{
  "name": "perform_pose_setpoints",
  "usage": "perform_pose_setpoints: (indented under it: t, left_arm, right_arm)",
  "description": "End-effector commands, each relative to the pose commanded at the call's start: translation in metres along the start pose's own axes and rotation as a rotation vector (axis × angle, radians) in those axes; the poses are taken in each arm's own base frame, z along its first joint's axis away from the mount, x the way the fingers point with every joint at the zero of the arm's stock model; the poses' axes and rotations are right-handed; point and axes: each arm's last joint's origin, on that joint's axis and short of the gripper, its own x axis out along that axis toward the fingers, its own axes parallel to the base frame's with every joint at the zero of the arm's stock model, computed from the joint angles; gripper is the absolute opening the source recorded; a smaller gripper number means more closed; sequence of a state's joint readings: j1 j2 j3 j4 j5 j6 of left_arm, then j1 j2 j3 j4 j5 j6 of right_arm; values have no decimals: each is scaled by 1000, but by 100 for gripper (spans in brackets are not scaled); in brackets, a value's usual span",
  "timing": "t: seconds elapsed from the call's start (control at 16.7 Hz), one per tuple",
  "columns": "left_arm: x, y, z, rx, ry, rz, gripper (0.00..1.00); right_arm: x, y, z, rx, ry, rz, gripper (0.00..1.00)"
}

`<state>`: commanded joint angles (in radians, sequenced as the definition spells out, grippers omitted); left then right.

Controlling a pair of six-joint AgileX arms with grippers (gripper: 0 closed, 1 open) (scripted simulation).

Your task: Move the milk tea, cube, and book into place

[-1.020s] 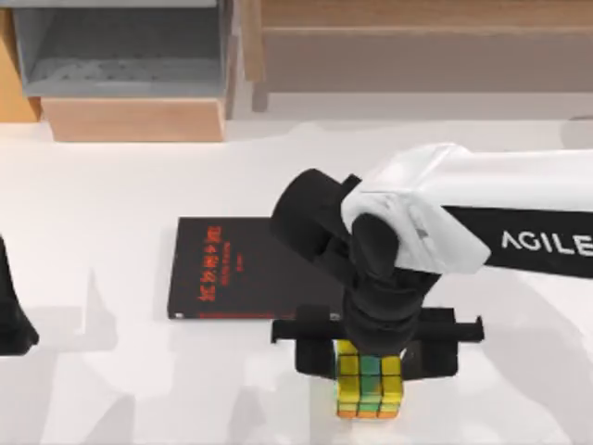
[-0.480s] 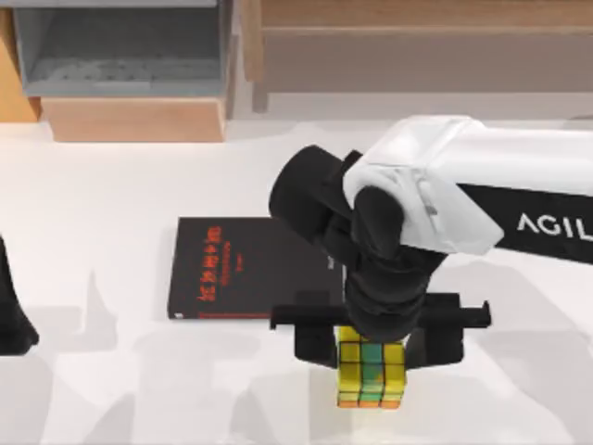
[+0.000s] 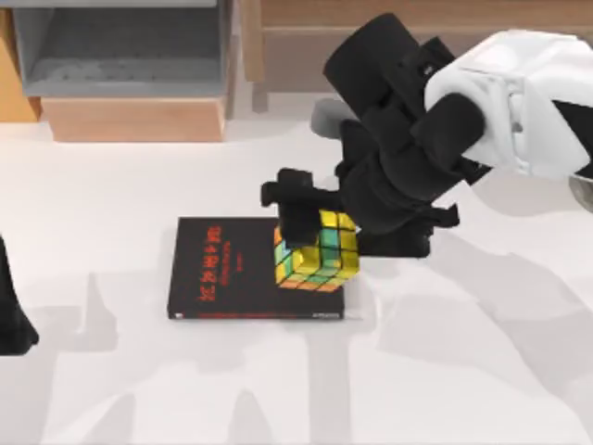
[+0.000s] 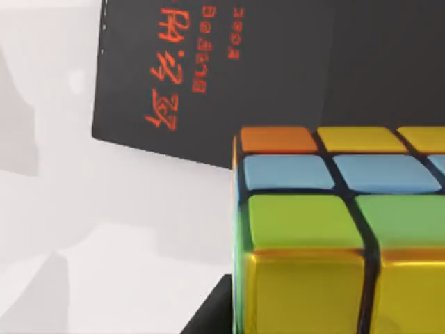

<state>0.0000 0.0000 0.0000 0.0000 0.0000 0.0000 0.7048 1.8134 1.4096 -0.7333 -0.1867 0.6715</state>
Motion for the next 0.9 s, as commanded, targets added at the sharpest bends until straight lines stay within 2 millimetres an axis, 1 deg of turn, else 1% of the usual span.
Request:
perform_pose_setpoints:
  t: [0.06,0.18,0.3,0.36,0.42,0.54,0.6,0.72,0.84,0.9]
  left_arm:
    - [0,0,0,0,0,0,100]
    - [0,0,0,0,0,0,100]
    - [0,0,0,0,0,0,100]
    - [0,0,0,0,0,0,100]
    - [0,0,0,0,0,0,100]
    - [0,0,0,0,0,0,100]
    - [0,0,0,0,0,0,100]
    - [0,0,0,0,0,0,100]
    - [0,0,0,0,0,0,100]
    - [0,0,0,0,0,0,100]
  right_arm:
    - [-22,-5,20,-37,-110,91,0]
    - [-76,-20,58,-140,-384,233,0]
    - [-134,-44,85,-248,-674,290,0]
    - [-162,-62,95,-286,-808,281,0]
    - [-188,-84,103,-311,-928,247,0]
    - [-230,-137,112,-326,-1118,125,0]
    - [-246,-163,113,-323,-1185,50,0]
    - [-267,-211,111,-305,-1263,-104,0]
    - [-280,-248,104,-278,-1292,-239,0]
    - [-285,-263,101,-269,-1305,-295,0]
